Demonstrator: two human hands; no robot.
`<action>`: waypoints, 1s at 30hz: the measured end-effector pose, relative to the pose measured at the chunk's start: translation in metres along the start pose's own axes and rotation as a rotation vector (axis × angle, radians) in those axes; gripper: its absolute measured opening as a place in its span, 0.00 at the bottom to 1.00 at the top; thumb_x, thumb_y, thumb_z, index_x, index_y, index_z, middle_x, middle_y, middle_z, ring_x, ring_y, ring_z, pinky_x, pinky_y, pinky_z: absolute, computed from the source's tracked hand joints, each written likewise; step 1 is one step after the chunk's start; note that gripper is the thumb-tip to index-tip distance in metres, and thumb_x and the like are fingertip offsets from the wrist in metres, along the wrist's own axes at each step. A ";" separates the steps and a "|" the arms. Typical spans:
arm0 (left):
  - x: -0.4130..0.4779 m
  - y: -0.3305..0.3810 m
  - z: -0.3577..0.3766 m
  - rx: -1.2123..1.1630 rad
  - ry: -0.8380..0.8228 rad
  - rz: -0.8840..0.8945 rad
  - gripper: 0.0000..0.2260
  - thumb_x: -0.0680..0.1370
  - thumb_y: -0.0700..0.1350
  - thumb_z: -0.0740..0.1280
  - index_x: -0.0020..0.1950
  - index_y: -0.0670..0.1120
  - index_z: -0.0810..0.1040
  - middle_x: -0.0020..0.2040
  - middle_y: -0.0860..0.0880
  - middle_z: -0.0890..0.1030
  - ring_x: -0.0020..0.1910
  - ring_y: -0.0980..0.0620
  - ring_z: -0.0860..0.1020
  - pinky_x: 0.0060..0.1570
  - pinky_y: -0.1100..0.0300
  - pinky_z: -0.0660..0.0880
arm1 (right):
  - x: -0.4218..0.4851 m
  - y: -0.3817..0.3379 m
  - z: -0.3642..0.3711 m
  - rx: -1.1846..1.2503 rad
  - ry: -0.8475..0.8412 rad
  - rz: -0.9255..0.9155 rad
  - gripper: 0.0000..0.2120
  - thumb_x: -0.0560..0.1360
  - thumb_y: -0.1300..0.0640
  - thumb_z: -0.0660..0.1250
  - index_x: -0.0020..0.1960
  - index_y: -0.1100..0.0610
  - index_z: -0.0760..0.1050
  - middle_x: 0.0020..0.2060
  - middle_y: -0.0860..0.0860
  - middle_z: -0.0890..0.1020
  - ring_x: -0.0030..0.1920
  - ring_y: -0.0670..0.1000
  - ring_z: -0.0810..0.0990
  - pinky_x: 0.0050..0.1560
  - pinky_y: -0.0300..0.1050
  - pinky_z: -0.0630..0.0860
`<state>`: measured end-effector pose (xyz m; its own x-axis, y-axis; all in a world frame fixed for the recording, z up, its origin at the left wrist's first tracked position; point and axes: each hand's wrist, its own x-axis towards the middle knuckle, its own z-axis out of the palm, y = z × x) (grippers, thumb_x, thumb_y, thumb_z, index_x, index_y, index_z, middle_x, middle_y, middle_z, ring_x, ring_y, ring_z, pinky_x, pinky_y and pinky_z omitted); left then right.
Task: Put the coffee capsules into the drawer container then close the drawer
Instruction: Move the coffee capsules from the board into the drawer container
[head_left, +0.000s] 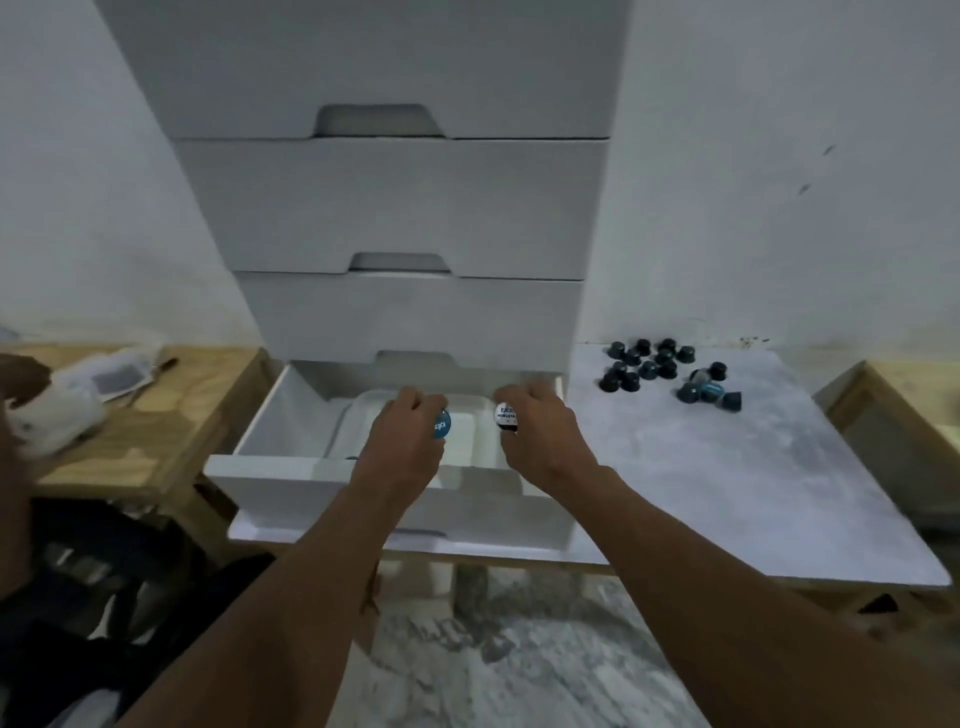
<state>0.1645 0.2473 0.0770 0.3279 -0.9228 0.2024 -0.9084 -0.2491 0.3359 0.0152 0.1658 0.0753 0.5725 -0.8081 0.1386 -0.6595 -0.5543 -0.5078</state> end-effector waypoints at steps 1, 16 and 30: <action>-0.003 -0.013 -0.004 0.004 0.001 -0.004 0.19 0.75 0.39 0.69 0.66 0.45 0.72 0.62 0.44 0.74 0.58 0.45 0.75 0.57 0.58 0.70 | 0.001 -0.011 0.010 0.010 -0.003 0.009 0.20 0.74 0.65 0.63 0.64 0.54 0.71 0.58 0.56 0.72 0.53 0.59 0.76 0.50 0.39 0.68; 0.049 -0.116 -0.003 -0.021 -0.111 -0.090 0.19 0.77 0.43 0.67 0.67 0.48 0.71 0.63 0.44 0.73 0.58 0.46 0.75 0.60 0.57 0.71 | 0.089 -0.054 0.099 -0.094 -0.145 0.024 0.17 0.74 0.61 0.65 0.62 0.53 0.73 0.57 0.57 0.73 0.53 0.59 0.77 0.48 0.42 0.68; 0.111 -0.183 0.037 0.169 -0.471 0.057 0.18 0.76 0.49 0.67 0.65 0.52 0.71 0.59 0.49 0.77 0.54 0.50 0.77 0.48 0.59 0.70 | 0.146 -0.046 0.173 -0.040 -0.410 0.123 0.18 0.70 0.61 0.69 0.60 0.59 0.73 0.53 0.59 0.76 0.54 0.60 0.76 0.51 0.47 0.72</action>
<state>0.3579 0.1800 0.0039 0.1594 -0.9589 -0.2347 -0.9634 -0.2030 0.1751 0.2135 0.1081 -0.0283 0.6292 -0.7272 -0.2744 -0.7487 -0.4724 -0.4651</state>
